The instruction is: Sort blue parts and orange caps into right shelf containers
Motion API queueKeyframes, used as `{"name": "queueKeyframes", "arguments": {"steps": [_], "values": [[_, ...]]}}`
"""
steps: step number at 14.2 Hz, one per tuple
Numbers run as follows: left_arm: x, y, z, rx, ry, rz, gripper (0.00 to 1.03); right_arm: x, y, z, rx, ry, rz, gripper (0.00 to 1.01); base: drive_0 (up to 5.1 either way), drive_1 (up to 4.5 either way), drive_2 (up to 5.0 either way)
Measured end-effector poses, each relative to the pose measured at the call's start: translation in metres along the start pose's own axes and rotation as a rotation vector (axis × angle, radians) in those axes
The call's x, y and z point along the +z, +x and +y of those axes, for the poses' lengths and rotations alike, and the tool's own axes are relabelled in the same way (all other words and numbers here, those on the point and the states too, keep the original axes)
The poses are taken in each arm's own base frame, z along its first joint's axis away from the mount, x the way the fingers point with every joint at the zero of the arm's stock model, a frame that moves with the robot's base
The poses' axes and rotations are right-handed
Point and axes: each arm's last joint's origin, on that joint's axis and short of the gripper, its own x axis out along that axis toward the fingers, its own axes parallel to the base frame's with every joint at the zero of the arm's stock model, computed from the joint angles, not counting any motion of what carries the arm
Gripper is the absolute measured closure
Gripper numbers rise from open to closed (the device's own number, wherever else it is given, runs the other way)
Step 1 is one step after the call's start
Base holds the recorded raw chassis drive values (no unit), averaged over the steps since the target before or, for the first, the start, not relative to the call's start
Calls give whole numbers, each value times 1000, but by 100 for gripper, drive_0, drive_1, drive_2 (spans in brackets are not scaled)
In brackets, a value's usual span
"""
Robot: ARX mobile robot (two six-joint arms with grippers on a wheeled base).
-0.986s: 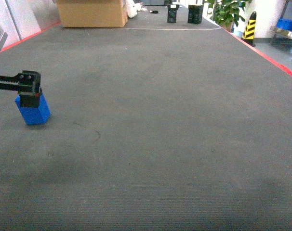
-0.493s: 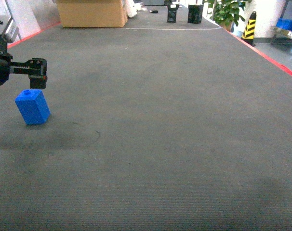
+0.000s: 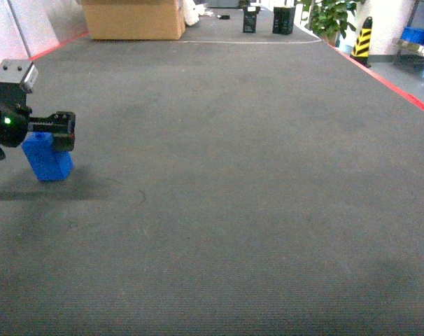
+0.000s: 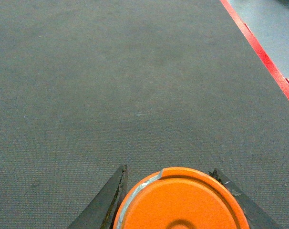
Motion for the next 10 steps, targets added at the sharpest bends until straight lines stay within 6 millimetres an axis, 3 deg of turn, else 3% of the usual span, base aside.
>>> {"name": "queueKeyframes", "arguments": {"steps": [1,4,6,8,9,10], "values": [[-9,4,0,17,-6,23,6,0,0,0,0,0,0,58,0,0,0],[-19,0,-5,-16,-1,16,37,0,0,0,0,0,0,58,0,0,0],[-14,-21,-7,-9,4,-46,56,0,0,0,0,0,0,58,0,0,0],[-3,-73,-8,-5,15,-174,57,0,0,0,0,0,1,58,0,0,0],[0,-150,-5,24,50,-348,57,0,0,0,0,0,0,58,0,0,0],[-39,-219,-9,61,59,-400,58,0,0,0,0,0,0,58,0,0,0]]}}
